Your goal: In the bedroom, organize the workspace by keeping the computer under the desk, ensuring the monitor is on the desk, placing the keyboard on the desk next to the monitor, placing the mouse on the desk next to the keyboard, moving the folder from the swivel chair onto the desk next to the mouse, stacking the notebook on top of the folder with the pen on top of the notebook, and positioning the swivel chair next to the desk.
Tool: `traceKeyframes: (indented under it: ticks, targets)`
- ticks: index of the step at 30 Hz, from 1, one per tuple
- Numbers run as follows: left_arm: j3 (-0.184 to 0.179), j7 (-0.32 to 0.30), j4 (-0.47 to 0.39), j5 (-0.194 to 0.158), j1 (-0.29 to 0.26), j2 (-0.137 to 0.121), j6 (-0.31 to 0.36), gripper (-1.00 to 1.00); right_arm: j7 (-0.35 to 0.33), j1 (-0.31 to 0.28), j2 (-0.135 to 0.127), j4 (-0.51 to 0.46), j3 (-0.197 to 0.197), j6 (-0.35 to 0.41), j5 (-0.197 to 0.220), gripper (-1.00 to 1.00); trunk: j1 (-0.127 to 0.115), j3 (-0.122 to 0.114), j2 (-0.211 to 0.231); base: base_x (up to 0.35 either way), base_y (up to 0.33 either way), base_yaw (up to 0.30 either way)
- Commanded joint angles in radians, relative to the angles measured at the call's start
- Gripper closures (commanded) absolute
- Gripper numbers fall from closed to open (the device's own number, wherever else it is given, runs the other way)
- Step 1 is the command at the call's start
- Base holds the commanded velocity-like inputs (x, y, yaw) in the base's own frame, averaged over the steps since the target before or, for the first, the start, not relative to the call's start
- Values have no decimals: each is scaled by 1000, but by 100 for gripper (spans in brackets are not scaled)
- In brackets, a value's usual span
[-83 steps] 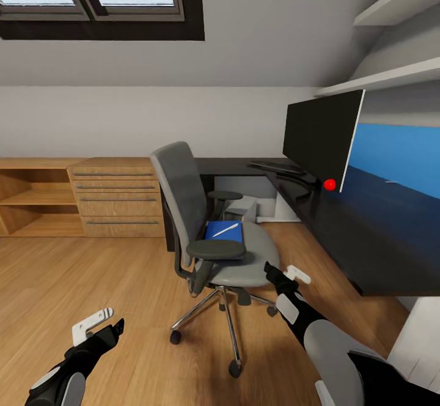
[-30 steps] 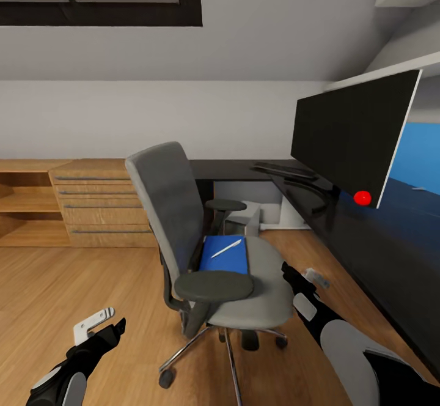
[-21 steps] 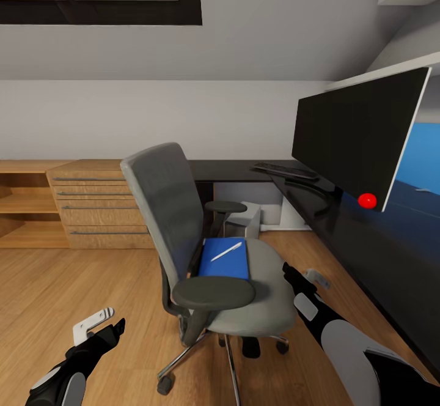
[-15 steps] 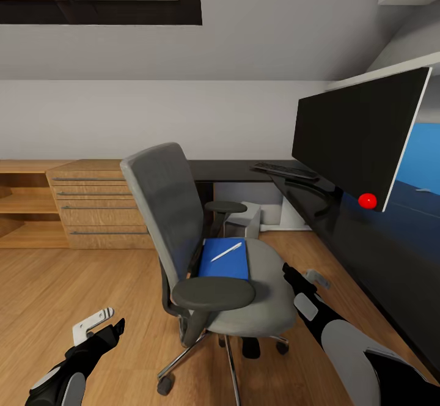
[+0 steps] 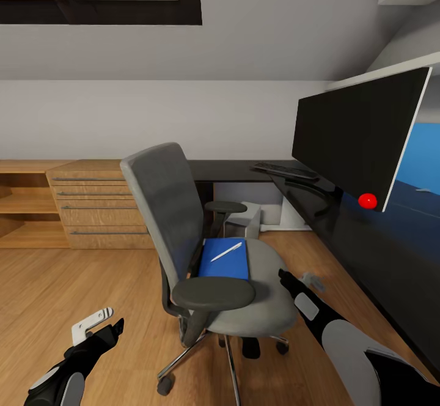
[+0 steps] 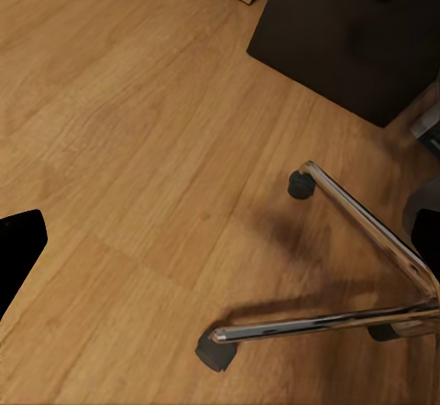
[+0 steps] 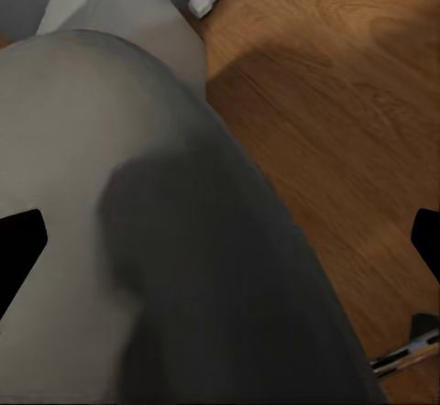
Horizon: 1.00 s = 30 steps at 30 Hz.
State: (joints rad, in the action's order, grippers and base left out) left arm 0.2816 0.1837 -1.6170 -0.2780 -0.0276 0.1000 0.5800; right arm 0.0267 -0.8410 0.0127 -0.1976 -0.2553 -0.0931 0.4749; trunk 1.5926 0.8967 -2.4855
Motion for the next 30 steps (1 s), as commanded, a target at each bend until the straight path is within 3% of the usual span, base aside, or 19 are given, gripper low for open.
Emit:
traceKeyframes:
  ticks: [1,5,11,30]
  targets:
    - [1,7,-1,-11,0,0,4,-100,3,-1,0,0,4,2,17,-100,0,1,0,0,0,0]
    - [1,7,-1,-11,0,0,4,-100,2,-1,3,-4,5,8,45,-100,0,1,0,0,0,0]
    - [1,7,-1,-10,0,0,4,-100,1,-1,5,-6,4,10,50,-100,0,1,0,0,0,48]
    - [-1,8,-1,-11,0,0,4,-100,-1,-1,7,-6,5,7,50,-100,0,1,0,0,0,272]
